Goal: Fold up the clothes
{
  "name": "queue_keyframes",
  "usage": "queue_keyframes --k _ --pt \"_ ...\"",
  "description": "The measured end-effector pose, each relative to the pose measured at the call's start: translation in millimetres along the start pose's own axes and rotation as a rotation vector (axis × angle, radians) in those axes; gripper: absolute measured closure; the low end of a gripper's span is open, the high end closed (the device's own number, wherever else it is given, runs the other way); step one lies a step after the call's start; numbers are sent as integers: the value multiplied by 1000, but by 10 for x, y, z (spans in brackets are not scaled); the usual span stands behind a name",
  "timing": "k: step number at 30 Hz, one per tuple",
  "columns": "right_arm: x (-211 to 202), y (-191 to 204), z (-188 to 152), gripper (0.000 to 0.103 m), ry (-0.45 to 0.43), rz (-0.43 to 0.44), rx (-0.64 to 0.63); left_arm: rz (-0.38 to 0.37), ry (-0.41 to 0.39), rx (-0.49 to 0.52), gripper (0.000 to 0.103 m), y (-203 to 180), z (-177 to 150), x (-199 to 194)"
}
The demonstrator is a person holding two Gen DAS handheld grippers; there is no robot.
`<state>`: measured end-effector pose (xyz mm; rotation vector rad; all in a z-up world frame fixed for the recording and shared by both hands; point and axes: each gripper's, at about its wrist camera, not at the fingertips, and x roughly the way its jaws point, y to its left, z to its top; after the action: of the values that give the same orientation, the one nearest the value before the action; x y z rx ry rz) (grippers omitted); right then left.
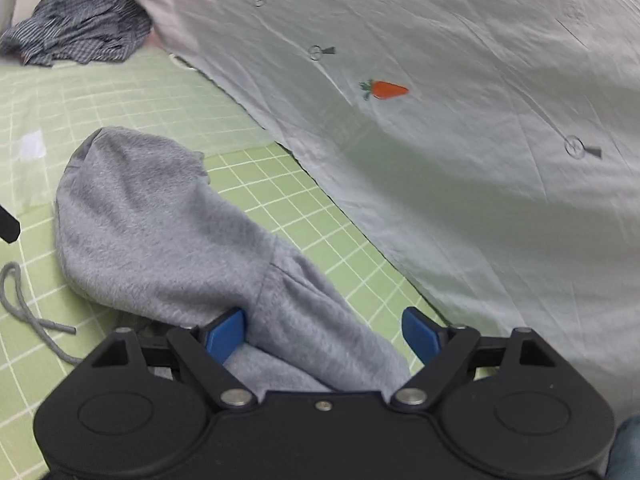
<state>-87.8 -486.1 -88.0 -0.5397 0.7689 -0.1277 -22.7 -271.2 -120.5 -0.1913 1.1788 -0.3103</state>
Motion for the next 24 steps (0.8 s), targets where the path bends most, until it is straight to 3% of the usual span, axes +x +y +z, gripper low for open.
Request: queue_keyframes --k 2,3,4,12,14,17,18,19,21,24 --pt "87 -57 109 47 -11 50 -21 4 3 -1 41 7 1 12" --pt "143 -123 169 85 -12 83 -7 8 5 0 41 4 7 24" --pt "199 -190 229 96 -14 117 8 12 5 5 41 -8 23 36" --pt "600 -1719 401 97 -82 -156 448 35 10 55 41 -163 172 141" --pt "706 -2141 274 97 -49 -261 542 38 14 72 41 -212 208 172" --pt "842 -2500 -54 96 82 -369 628 39 28 106 41 -294 217 233" --pt "876 -2569 -174 90 132 -390 645 38 33 114 41 -314 210 252" --pt "855 -2585 -302 77 155 -402 661 37 39 121 41 -331 201 271" --pt "707 -2470 -517 59 157 -390 670 34 51 136 41 -368 180 301" --pt "488 -2275 -826 54 168 -368 696 27 65 158 41 -427 137 320"
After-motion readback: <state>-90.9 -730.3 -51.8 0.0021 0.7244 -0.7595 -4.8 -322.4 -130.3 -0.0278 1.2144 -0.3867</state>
